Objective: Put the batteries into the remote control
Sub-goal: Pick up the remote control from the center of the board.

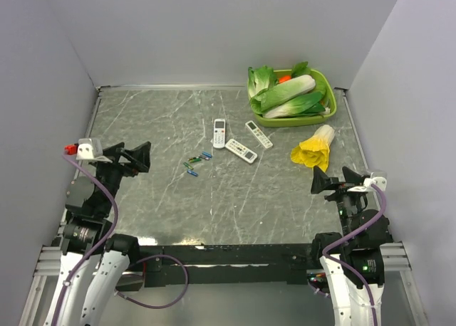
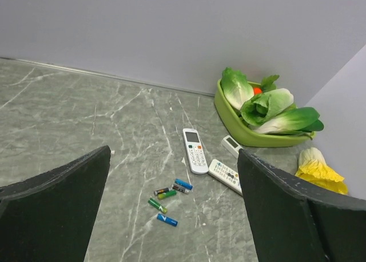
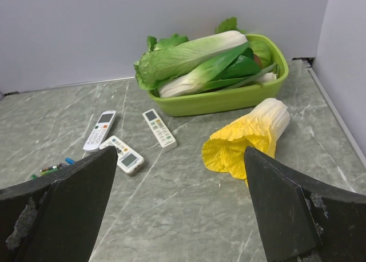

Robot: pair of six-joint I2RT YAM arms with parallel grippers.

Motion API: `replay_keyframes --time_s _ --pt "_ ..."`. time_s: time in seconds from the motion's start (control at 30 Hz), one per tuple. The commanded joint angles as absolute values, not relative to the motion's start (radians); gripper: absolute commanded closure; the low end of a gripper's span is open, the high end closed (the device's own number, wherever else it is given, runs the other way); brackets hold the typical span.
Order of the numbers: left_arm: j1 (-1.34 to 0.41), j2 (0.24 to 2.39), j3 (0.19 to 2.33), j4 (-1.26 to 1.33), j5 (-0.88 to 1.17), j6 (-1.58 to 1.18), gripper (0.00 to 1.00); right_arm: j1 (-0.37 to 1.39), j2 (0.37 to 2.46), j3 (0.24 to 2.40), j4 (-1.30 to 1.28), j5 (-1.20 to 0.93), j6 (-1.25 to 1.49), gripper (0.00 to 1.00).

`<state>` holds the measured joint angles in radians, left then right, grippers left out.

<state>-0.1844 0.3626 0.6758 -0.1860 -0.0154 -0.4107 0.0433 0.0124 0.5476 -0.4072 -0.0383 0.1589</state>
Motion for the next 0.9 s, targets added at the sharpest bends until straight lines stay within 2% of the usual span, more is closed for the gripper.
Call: replay_keyframes --time_s 0.0,0.4,0.5,0.67,0.87 --pt "-0.178 0.402 0.684 -0.178 -0.009 -0.437 0.03 0.054 -0.227 0.561 -0.403 0.025 0.175 0.0" --pt "-0.169 0.612 0.736 -0.203 0.014 -0.495 0.03 0.08 -0.095 0.594 -0.452 0.023 0.222 0.0" --pt "-0.169 0.731 0.782 -0.216 0.06 -0.551 0.03 0.08 -0.055 0.611 -0.472 0.025 0.225 0.0" --pt "-0.182 1.058 0.958 -0.316 0.083 -0.627 0.03 0.08 -0.09 0.586 -0.477 0.043 0.232 0.0" --pt "-0.29 1.495 1.275 -0.461 -0.049 -0.635 0.03 0.107 -0.118 0.58 -0.488 0.06 0.233 0.0"
